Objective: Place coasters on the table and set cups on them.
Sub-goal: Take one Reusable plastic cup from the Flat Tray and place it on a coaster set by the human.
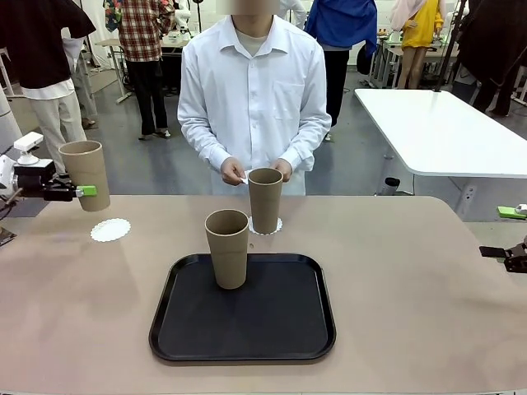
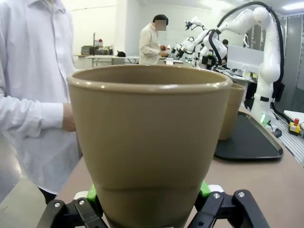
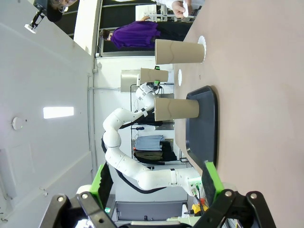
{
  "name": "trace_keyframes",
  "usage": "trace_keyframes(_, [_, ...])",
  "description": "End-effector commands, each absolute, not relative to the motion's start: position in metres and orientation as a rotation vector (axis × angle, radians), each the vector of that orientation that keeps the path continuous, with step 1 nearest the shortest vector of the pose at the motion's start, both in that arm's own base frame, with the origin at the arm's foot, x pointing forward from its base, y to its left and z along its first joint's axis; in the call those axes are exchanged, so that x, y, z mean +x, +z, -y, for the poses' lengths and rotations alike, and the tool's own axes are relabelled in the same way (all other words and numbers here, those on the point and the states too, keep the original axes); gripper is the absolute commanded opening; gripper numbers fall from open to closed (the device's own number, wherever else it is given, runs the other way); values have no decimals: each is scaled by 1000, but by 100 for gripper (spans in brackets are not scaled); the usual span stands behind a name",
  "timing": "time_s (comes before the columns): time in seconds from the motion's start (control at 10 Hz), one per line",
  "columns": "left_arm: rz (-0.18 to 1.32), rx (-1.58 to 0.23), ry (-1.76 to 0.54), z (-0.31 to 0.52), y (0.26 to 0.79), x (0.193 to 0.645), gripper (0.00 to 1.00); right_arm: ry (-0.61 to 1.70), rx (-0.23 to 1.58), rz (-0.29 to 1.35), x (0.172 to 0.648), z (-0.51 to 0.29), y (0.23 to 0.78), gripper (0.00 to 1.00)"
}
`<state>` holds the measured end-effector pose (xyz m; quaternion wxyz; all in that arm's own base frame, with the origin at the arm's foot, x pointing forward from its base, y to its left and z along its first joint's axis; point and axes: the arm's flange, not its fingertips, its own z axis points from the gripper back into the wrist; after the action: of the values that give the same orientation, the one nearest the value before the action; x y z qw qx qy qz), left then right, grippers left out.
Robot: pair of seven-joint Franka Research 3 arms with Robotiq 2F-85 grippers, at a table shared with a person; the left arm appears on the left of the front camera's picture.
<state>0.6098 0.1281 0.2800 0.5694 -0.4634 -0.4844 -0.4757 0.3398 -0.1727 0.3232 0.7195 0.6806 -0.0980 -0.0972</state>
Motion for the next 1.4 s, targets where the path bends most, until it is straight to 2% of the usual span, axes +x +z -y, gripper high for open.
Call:
trace_keyframes(0.0, [1129, -1094, -1182, -115, 273, 609, 83, -218, 1505, 214, 340, 173, 325, 100])
trace_keyframes(0.6, [1109, -1190, -1268, -111, 244, 607, 83, -218, 1505, 214, 340, 173, 325, 100])
trace_keyframes(1.3, [1068, -1244, -1253, -114, 226, 619, 83, -218, 1505, 214, 340, 173, 325, 100])
